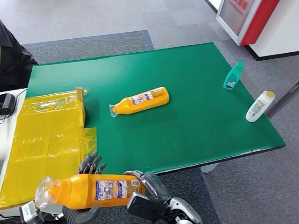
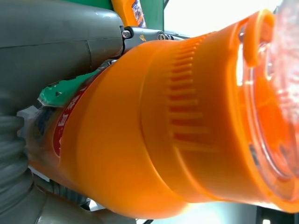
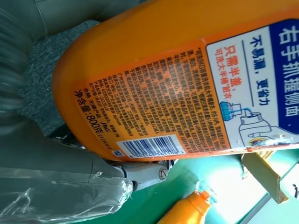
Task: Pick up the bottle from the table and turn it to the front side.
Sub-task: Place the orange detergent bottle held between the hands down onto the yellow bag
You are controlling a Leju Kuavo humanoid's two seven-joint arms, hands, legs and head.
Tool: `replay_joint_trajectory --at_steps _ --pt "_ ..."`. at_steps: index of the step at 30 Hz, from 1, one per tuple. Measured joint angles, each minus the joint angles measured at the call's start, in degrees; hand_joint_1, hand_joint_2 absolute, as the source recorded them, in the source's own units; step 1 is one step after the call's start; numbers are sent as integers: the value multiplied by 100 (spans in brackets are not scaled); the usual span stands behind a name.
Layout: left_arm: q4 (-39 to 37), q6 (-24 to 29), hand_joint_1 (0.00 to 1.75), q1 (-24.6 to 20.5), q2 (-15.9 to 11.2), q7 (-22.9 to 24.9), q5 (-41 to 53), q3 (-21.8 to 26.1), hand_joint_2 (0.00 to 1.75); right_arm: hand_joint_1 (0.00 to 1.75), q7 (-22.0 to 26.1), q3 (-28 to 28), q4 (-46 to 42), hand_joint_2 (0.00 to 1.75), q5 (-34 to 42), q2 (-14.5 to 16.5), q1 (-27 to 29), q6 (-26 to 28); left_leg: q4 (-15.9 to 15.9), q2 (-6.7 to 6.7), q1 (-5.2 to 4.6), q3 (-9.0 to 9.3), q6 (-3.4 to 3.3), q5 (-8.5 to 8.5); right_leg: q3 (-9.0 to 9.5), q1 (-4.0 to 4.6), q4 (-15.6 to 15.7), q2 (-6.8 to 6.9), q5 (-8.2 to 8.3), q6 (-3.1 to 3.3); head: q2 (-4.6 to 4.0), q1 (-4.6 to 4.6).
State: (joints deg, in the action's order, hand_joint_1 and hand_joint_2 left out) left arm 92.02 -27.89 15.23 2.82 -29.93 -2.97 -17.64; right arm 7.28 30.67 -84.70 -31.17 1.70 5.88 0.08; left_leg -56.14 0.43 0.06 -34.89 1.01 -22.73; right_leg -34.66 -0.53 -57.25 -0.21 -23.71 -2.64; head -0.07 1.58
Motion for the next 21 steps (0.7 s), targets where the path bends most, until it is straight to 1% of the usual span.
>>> replay_joint_trajectory --at_steps 5,11,17,18,19,20,21 --pt "51 193 0 6 -75 44 -62 -116 175 175 -19 0 9 175 -57 0 -2 54 0 0 0 0 0 0 0 0 0 0 0 0 0 -1" --pt "206 441 0 74 -125 206 -69 -212 175 175 -56 -22 -20 175 -83 11 27 179 0 0 0 0 0 0 -1 0 0 0 -1 1 0 0" --pt "315 542 0 112 -158 237 -68 -272 175 175 -61 -102 -37 175 -122 54 47 195 0 0 0 0 0 0 0 0 0 0 -1 1 0 0" --pt "325 556 2 115 -164 237 -68 -284 175 175 -60 -115 -42 175 -135 62 51 196 0 0 0 0 0 0 0 0 0 0 -1 1 0 0" --pt "335 566 11 116 -170 237 -67 -297 175 175 -60 -127 -47 175 -143 68 55 196 0 0 0 0 0 0 0 0 0 0 0 1 0 -1" --pt "345 572 36 117 -175 237 -67 -312 175 175 -60 -138 -53 175 -149 73 59 196 0 0 0 0 0 0 0 0 0 0 0 1 0 -1" --pt "354 574 71 117 -179 237 -65 -325 175 175 -60 -146 -57 175 -151 77 63 196 0 0 0 0 0 0 0 0 0 0 0 1 0 -1"
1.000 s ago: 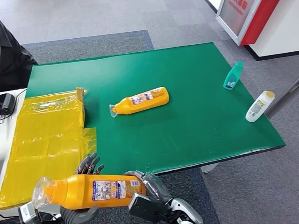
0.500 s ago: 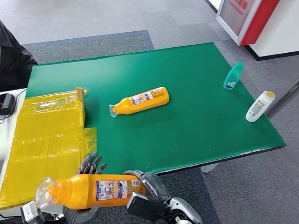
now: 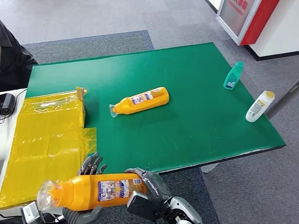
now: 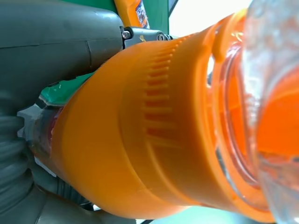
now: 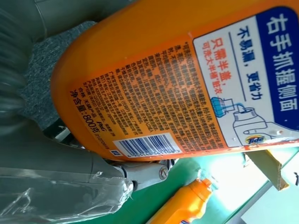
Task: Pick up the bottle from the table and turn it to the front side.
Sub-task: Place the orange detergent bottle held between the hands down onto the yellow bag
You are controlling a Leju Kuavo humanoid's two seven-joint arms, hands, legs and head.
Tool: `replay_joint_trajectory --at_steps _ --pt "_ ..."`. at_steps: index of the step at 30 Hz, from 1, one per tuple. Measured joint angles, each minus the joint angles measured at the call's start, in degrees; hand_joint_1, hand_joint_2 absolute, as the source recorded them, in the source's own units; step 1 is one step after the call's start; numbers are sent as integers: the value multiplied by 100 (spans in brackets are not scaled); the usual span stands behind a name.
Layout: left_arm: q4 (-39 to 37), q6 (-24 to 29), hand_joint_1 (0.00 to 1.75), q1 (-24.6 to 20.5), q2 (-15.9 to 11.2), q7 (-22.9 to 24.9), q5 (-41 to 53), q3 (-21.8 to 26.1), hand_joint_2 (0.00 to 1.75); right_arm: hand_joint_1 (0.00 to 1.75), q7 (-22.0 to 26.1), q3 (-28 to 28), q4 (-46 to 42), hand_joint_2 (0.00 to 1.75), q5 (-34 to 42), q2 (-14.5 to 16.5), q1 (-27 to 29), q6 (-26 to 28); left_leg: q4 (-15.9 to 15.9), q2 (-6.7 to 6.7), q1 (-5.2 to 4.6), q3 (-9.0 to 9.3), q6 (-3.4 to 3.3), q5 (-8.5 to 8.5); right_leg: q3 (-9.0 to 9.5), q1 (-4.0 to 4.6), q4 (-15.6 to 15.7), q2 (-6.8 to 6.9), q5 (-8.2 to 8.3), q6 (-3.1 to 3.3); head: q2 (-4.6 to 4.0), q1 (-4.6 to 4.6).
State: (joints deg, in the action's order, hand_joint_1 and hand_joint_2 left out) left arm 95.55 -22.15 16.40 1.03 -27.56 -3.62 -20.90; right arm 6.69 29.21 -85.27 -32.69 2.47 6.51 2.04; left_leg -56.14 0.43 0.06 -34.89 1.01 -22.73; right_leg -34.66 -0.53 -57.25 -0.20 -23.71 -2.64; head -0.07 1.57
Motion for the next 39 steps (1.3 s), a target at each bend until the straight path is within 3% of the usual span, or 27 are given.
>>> replay_joint_trajectory --at_steps 2,3,6,11,12,15,16,23,33,39 --pt "16 29 137 2 -7 0 16 -15 175 175 0 -9 -7 175 -10 6 9 2 0 0 0 0 0 0 0 0 0 0 0 0 0 0" --pt "22 59 154 4 -8 1 36 -17 175 175 0 -13 -11 175 -18 10 16 5 0 0 0 0 0 0 0 0 0 0 0 0 0 1" --pt "54 150 173 21 -9 19 134 -21 175 175 0 -36 -22 175 -44 21 42 25 0 0 0 0 0 0 0 0 0 0 0 0 0 0" --pt "110 272 175 41 -4 41 258 -27 175 175 0 -51 -33 175 -83 38 75 38 0 0 0 0 0 0 -1 0 0 0 0 0 0 0" --pt "121 289 175 42 -2 42 275 -28 175 158 0 -53 -40 175 -89 43 82 39 0 0 0 0 0 0 0 0 0 0 0 0 0 0" --pt "147 332 175 42 8 42 326 -28 175 27 0 -54 -63 175 -99 50 107 39 0 0 0 0 0 0 0 0 0 0 0 0 0 0" --pt "153 357 175 42 14 42 358 -28 175 0 1 -54 -67 175 -103 54 115 39 0 0 0 0 0 0 0 0 0 0 0 0 0 0" --pt "284 957 175 88 80 107 1149 22 175 0 42 -89 -164 175 -47 61 179 64 0 0 0 0 0 0 0 0 0 0 0 0 0 1" --pt "1077 2171 175 204 308 540 3580 724 175 0 46 -181 -490 175 -55 58 503 137 0 0 2 0 0 0 -2 1 0 0 -1 1 0 1" --pt "1447 3090 175 171 420 879 5582 1357 175 0 65 -304 -614 175 -40 36 721 149 0 -1 2 1 0 0 -4 1 0 0 -1 1 0 1"
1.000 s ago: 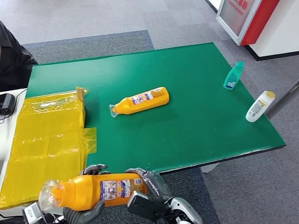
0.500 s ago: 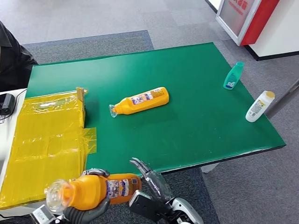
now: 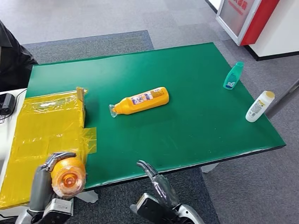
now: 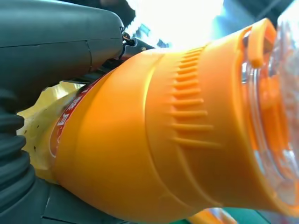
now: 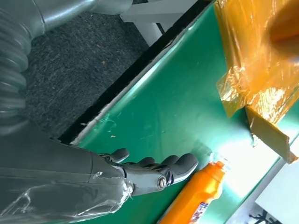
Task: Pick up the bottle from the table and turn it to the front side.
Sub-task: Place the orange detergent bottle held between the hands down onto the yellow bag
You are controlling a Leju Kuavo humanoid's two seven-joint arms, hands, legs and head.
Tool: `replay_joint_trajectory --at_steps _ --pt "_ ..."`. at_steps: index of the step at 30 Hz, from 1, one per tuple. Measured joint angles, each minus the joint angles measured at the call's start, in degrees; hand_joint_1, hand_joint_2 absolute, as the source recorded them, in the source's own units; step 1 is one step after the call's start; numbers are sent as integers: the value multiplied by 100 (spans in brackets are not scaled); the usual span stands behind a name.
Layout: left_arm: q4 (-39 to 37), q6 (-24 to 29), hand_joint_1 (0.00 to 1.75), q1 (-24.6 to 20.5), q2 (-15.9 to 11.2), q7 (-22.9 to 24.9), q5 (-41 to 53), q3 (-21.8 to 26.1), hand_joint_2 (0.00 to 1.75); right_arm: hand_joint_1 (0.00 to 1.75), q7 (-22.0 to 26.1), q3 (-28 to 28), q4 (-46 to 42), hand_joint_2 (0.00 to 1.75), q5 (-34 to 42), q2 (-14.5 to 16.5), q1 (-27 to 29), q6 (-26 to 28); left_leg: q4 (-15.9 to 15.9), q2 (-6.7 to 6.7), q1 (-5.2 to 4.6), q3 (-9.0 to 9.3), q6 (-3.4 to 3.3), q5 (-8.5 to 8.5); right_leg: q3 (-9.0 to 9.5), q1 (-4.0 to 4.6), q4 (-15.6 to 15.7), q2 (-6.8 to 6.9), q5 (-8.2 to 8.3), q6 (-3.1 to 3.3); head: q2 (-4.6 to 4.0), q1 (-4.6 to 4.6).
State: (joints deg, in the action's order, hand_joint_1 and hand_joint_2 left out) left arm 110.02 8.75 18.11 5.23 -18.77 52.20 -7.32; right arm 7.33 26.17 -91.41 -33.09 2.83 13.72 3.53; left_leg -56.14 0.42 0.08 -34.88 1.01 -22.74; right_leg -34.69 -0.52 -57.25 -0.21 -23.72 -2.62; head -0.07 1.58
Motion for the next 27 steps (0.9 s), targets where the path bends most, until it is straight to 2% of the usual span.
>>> replay_joint_trajectory --at_steps 5,12,20,27 --pt "-8 559 175 -304 26 655 1306 595 175 0 -38 -42 -51 175 50 -66 115 -94 0 0 0 0 2 2 0 0 0 0 2 3 0 -1" --pt "-407 818 175 -837 -25 1110 2270 1263 175 0 -91 50 -43 175 254 -209 158 -172 0 0 1 1 3 4 0 1 0 0 3 4 0 -1" --pt "-1219 784 175 -1472 -241 1719 3277 1362 175 0 -50 288 75 175 503 -403 71 -225 0 0 1 0 3 5 -1 0 0 -1 6 2 0 -1" --pt "-1890 498 170 -1965 -314 1982 3591 1304 175 0 7 505 250 175 662 -514 -81 -271 0 0 1 0 3 6 -3 1 0 -1 9 1 0 -1"
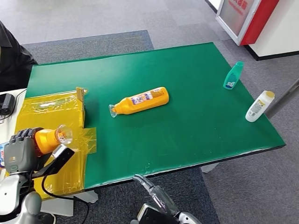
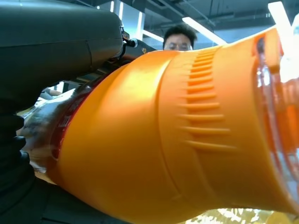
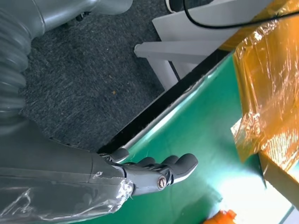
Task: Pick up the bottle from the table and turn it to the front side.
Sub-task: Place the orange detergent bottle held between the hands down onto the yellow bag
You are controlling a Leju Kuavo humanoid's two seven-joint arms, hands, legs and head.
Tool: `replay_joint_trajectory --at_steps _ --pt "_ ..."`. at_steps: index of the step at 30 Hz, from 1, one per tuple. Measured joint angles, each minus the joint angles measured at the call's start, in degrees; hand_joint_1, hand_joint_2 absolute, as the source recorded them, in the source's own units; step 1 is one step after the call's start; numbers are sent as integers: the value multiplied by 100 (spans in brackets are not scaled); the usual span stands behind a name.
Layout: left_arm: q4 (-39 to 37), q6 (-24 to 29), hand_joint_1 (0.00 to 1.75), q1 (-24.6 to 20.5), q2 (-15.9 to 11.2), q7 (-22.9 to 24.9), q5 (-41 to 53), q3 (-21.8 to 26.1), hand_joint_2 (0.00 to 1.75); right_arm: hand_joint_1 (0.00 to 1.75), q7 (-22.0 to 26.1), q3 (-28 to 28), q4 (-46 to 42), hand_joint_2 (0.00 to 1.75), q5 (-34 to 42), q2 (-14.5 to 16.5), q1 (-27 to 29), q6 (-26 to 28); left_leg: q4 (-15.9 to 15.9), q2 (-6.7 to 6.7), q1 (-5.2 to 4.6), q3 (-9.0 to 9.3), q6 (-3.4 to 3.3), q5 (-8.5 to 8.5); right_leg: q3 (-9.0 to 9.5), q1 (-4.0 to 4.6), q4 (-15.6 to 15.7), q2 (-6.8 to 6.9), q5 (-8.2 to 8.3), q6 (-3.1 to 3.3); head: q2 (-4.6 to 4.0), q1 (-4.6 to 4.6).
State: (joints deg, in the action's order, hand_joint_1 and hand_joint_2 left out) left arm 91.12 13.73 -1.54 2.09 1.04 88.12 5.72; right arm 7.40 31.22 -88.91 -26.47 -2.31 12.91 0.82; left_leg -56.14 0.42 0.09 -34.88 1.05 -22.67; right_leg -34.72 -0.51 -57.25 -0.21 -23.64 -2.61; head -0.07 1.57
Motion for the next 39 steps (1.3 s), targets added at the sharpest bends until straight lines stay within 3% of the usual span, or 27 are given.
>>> replay_joint_trajectory --at_steps 4,22,28,33,39 --pt "-235 -259 161 -180 18 126 134 -155 175 0 4 117 122 175 96 -37 -123 -16 0 0 0 -1 -1 0 0 0 0 -1 1 0 0 -1" --pt "-762 -540 160 -432 67 317 183 -577 175 0 50 548 652 175 327 -43 -605 100 0 -1 0 -2 0 1 -3 0 0 -1 1 -1 0 0" --pt "-1003 -651 145 -567 63 509 178 -881 175 0 32 678 739 175 438 -56 -702 125 0 -1 -1 -2 -2 2 -1 -1 0 0 3 -2 0 0" --pt "-1151 -708 118 -629 72 52 -121 -1071 175 0 -5 703 745 175 481 -85 -693 52 0 -1 -1 -2 -2 3 -3 -1 0 0 6 1 0 0" --pt "-1348 -773 24 -637 70 -146 -377 -1142 175 0 2 632 681 175 390 -162 -588 -145 0 -3 -1 -2 -2 2 -5 -1 0 -5 6 1 0 0"
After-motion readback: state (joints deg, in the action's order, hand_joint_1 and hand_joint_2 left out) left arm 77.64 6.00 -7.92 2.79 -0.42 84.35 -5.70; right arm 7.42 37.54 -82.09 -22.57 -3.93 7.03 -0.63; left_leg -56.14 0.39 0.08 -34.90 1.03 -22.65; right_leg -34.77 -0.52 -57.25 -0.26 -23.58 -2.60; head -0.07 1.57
